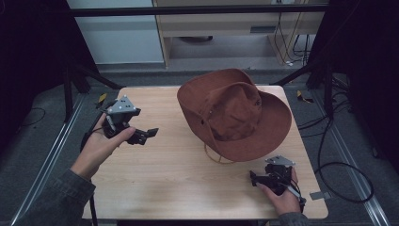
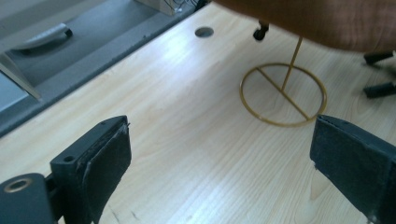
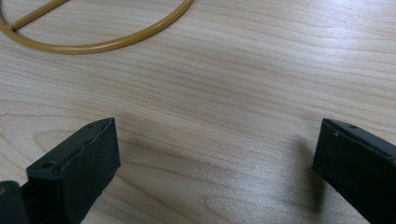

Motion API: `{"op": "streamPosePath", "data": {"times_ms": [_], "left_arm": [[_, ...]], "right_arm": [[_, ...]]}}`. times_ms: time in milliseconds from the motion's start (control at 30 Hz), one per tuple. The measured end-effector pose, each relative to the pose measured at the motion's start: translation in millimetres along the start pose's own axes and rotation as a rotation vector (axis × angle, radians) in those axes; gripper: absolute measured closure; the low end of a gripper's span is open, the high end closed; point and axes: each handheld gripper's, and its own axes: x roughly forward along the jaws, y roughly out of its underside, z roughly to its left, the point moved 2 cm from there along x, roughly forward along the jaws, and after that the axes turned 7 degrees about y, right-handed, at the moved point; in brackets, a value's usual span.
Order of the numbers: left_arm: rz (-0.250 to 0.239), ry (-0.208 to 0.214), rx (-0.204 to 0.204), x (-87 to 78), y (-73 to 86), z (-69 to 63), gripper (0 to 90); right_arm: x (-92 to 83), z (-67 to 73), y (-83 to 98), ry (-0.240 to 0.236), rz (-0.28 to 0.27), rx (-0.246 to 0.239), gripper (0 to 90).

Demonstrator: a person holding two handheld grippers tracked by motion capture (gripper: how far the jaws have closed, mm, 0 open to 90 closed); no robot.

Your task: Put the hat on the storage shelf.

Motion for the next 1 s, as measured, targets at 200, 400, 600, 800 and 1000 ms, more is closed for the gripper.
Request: {"op": "streamPosePath", "data": {"times_ms": [200, 400, 600, 800, 1000], "left_arm": [[0.037, 0.006, 0.011, 15.5, 15.3, -5.8, 5.3], [0.072, 0.005, 0.02, 31.9, 33.4, -12.6, 4.6], [0.104, 0.009, 0.007, 46.9, 56.7, -14.5, 4.4], [0.129, 0.001, -0.004, 57.5, 80.7, -13.4, 4.5], [0.145, -0.006, -0.034, 66.1, 102.8, -11.0, 4.6]], "right_arm": [[0.2, -0.1, -0.1, 0.002, -0.002, 0.0, 0.6], [0.2, -0.1, -0.1, 0.002, -0.002, -0.001, 0.6], [0.2, -0.1, 0.0, 0.002, -0.002, 0.0, 0.7], [0.2, -0.1, 0.0, 0.002, -0.002, 0.0, 0.7], [0.2, -0.1, 0.0, 0.002, -0.001, -0.001, 0.6]]}}
